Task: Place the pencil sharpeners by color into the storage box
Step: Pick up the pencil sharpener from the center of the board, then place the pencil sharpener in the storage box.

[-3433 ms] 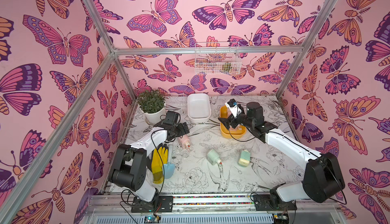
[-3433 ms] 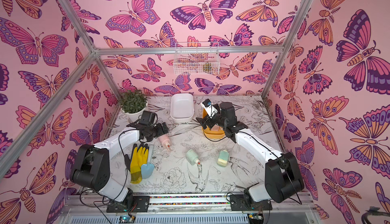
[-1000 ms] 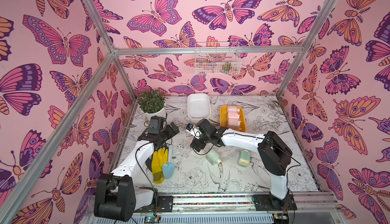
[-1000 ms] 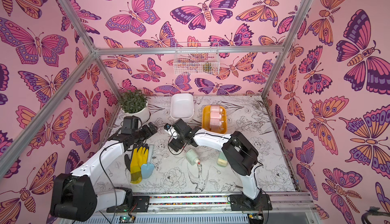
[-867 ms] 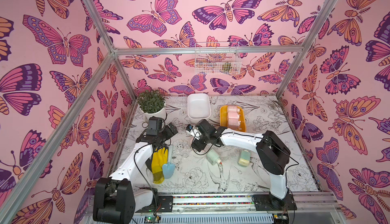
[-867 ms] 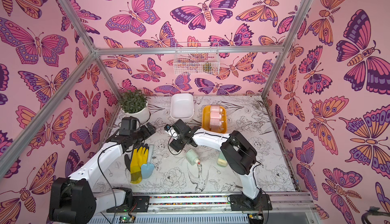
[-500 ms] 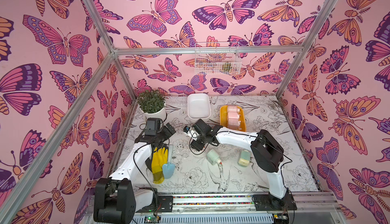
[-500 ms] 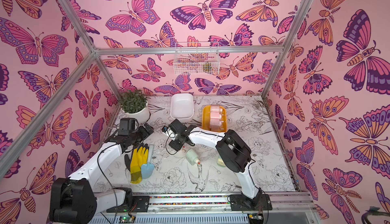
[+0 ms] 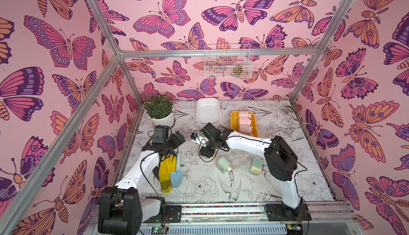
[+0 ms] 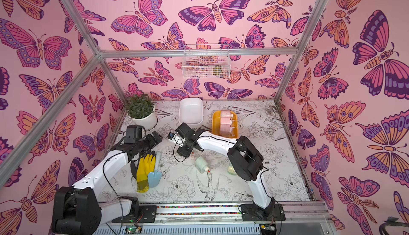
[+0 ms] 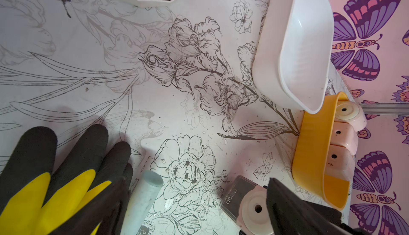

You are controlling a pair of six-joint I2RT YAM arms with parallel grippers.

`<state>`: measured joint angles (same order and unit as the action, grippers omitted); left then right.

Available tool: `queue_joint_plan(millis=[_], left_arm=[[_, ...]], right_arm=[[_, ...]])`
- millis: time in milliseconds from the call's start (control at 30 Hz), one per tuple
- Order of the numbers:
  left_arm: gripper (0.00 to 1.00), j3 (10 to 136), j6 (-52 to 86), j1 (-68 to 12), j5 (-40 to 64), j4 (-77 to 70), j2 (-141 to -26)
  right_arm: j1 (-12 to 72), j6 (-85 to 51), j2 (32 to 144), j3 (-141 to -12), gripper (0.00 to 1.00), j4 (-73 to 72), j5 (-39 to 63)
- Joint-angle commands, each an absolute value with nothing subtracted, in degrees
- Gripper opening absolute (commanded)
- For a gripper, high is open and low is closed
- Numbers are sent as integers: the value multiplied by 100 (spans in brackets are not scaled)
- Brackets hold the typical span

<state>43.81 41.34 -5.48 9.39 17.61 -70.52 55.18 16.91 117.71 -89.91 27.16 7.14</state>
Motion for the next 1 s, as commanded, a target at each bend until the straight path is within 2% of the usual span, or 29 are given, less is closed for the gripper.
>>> queue_joint_plan(millis=[0, 233, 433, 700, 967], left_arm=[[100, 4232, 4115, -504, 976, 1640, -6909], [100, 4238, 4044, -522, 1412, 1402, -6958], [100, 4373, 3835, -691, 1754, 1276, -7164], [100, 4898, 3626, -1384, 1688, 1265, -7744], [100, 5589, 3476, -2122, 1872, 1274, -8572]], right_arm=[[5468, 2057, 11358, -9111, 0, 2805, 857], [4861, 2321, 10649, -8718, 0, 2453, 814], [4107, 2234, 9908, -7944, 0, 1834, 1489], [3261, 2947, 9045, -7033, 0, 1598, 1638], [2452, 3880, 8446, -6727, 0, 2257, 2076]])
